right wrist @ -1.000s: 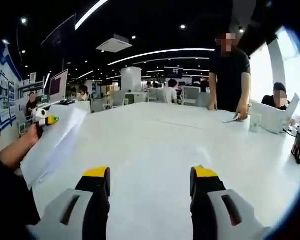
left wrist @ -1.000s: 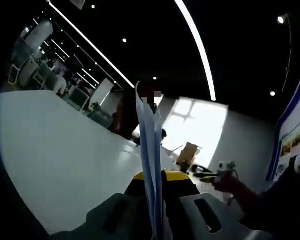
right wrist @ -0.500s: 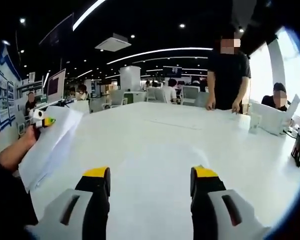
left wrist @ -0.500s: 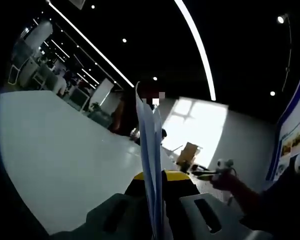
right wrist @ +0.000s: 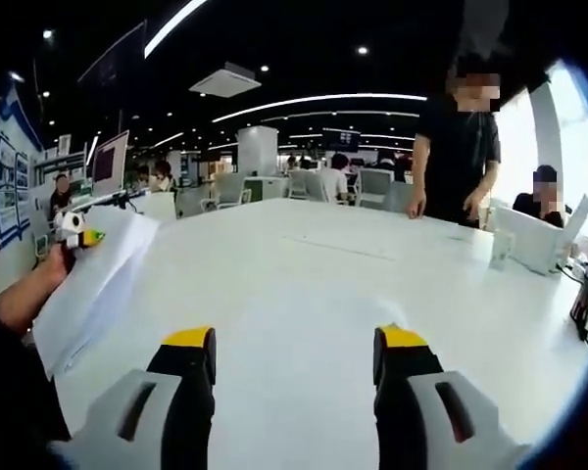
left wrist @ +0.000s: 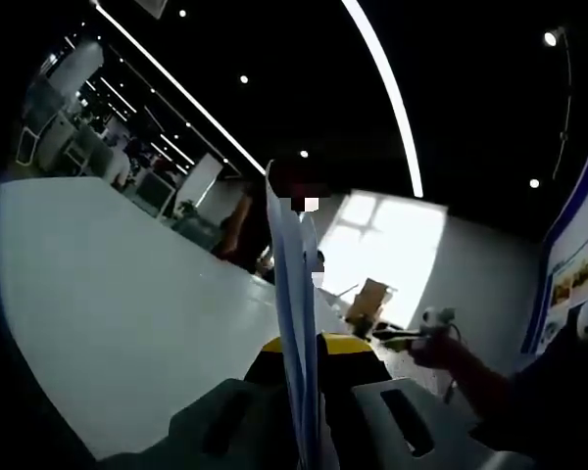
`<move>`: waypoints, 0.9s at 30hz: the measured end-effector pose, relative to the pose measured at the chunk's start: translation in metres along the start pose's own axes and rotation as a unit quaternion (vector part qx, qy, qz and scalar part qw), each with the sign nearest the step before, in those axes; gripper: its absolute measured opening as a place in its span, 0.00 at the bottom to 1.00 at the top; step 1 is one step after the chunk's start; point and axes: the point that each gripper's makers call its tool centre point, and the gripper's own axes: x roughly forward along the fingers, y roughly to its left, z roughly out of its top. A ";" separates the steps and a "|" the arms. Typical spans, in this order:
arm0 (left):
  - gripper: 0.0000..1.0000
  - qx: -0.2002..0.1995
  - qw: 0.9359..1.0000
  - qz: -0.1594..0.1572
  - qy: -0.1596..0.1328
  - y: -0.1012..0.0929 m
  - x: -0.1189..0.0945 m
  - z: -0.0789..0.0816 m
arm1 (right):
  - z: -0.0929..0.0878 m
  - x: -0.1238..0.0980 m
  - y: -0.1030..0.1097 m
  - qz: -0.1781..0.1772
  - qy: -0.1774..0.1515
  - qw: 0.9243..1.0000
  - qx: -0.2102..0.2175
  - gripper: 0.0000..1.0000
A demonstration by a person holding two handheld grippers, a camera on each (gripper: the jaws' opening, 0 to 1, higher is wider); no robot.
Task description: Organize the stack of printing papers by aligning and flattening the scattered papers on the table
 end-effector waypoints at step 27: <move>0.06 0.000 1.000 0.001 0.002 -0.005 0.001 -0.003 | 0.013 0.015 -0.004 0.000 0.010 1.000 -0.014 0.61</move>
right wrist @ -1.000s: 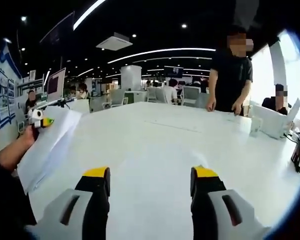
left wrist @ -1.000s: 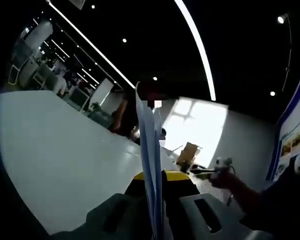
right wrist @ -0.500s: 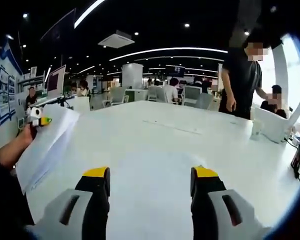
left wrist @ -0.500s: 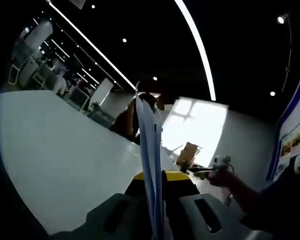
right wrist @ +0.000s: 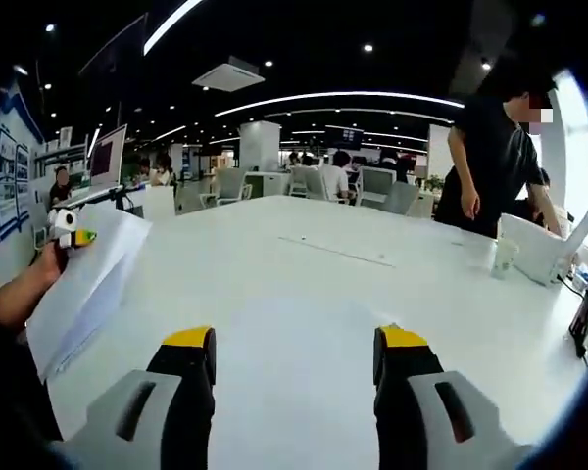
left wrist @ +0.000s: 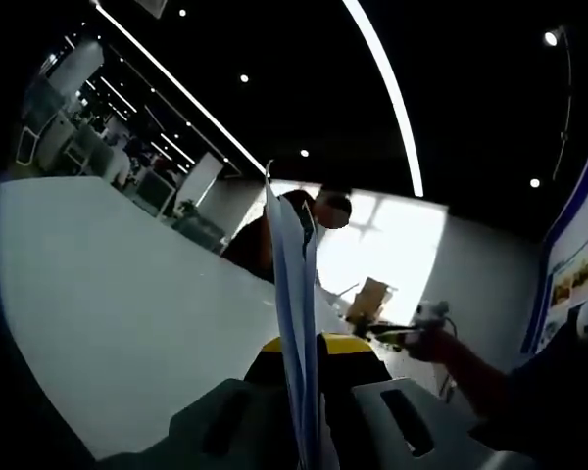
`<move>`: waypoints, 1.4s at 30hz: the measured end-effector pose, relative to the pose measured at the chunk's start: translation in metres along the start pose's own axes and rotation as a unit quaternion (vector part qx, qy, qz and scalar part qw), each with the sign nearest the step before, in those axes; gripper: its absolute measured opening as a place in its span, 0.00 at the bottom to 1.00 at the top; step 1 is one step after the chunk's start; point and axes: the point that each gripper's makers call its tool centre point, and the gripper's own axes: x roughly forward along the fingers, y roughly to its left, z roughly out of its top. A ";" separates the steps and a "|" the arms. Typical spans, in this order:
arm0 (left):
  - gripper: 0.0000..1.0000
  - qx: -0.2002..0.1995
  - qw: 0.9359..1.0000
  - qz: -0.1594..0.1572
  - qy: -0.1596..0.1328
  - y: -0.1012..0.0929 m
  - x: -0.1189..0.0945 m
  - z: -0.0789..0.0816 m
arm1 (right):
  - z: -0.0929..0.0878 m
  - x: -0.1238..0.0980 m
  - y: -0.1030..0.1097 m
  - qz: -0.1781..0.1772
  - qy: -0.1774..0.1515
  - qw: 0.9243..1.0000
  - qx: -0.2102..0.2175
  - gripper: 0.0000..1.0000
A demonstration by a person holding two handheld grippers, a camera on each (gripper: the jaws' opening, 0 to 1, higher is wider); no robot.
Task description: Organize the stack of printing papers by aligning and flattening the scattered papers on the table
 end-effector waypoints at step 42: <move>0.06 0.001 1.000 -0.002 0.001 0.002 0.000 0.001 | -0.005 0.036 -0.036 -0.013 0.038 0.999 0.007 0.63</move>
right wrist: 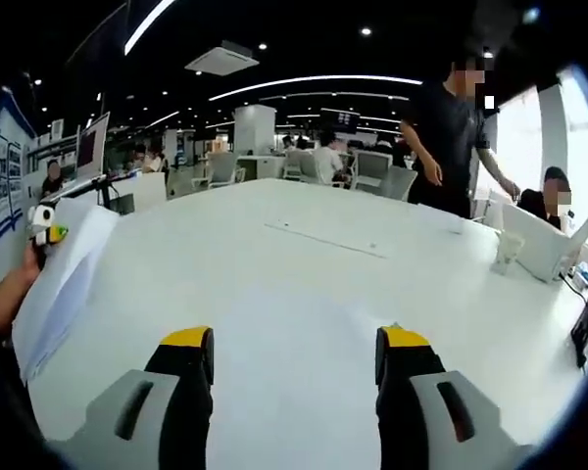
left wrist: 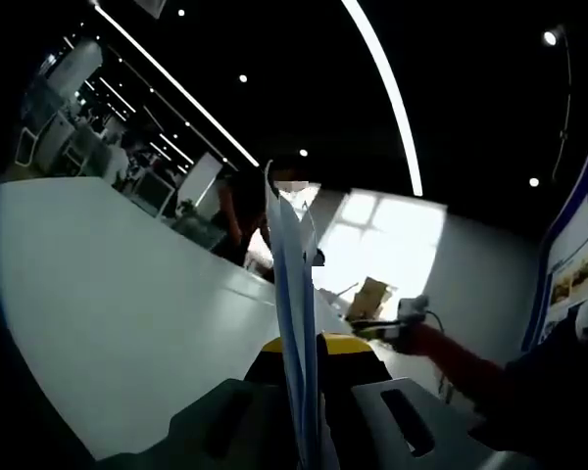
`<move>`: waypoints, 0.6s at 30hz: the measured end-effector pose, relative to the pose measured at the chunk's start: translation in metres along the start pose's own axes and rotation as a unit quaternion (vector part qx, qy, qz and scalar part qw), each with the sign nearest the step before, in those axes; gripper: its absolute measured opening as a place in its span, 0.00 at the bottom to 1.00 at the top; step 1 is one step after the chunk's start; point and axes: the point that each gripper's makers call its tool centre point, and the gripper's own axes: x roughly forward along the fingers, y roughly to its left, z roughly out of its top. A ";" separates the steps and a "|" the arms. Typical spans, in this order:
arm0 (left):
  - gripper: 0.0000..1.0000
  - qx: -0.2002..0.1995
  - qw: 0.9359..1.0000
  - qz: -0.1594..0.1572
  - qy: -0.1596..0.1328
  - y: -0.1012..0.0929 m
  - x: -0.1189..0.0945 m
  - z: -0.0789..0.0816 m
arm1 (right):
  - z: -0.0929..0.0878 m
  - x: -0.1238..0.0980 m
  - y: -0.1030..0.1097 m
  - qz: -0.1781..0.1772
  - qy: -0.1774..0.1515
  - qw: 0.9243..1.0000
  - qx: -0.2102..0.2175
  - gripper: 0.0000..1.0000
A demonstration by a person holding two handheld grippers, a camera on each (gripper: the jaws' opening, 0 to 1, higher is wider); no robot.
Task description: Organize the stack of printing papers by aligning and flattening the scattered papers on the table
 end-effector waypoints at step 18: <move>0.06 0.000 1.000 0.000 0.000 0.004 0.000 0.002 | -0.011 0.011 0.002 -0.004 0.010 1.000 0.015 0.62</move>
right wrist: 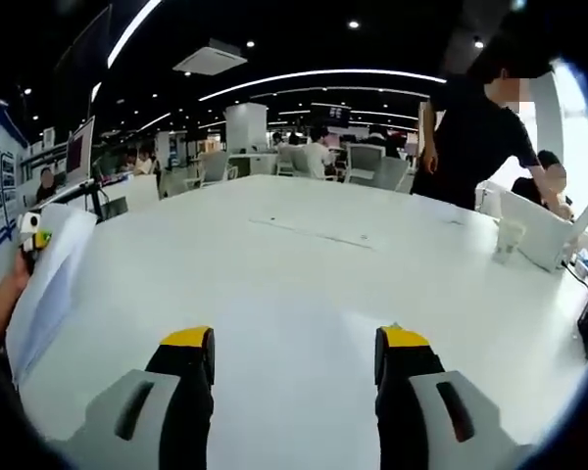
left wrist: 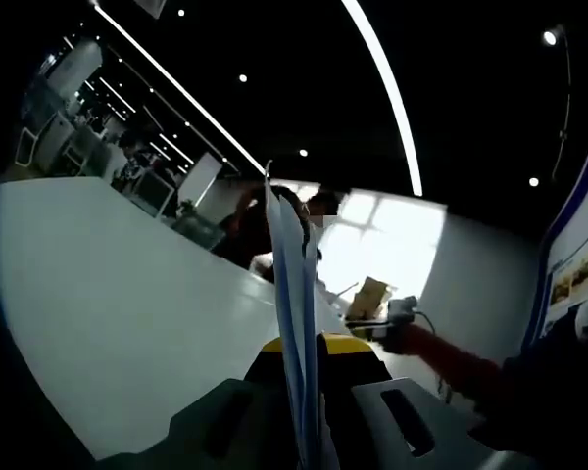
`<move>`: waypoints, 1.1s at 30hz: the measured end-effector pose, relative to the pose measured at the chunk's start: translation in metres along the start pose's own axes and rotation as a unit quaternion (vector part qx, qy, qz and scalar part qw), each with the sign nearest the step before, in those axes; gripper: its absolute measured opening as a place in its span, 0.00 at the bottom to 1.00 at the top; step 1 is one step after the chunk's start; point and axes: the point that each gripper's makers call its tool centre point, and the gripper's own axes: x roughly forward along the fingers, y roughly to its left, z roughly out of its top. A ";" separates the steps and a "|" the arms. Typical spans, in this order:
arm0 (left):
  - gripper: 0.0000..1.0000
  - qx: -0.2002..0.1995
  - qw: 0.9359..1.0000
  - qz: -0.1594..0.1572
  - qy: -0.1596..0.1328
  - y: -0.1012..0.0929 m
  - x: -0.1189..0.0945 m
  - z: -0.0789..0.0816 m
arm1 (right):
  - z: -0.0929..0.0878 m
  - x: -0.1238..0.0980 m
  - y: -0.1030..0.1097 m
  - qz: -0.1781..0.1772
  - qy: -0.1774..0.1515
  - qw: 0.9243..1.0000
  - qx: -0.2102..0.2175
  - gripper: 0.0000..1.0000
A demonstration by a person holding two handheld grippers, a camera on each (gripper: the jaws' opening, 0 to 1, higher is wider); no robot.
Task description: Organize the stack of printing papers by aligning and flattening the scattered papers on the table
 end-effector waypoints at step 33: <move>0.06 0.000 1.000 -0.002 0.001 0.003 -0.001 0.001 | -0.002 0.041 -0.055 -0.004 0.019 1.000 0.024 0.62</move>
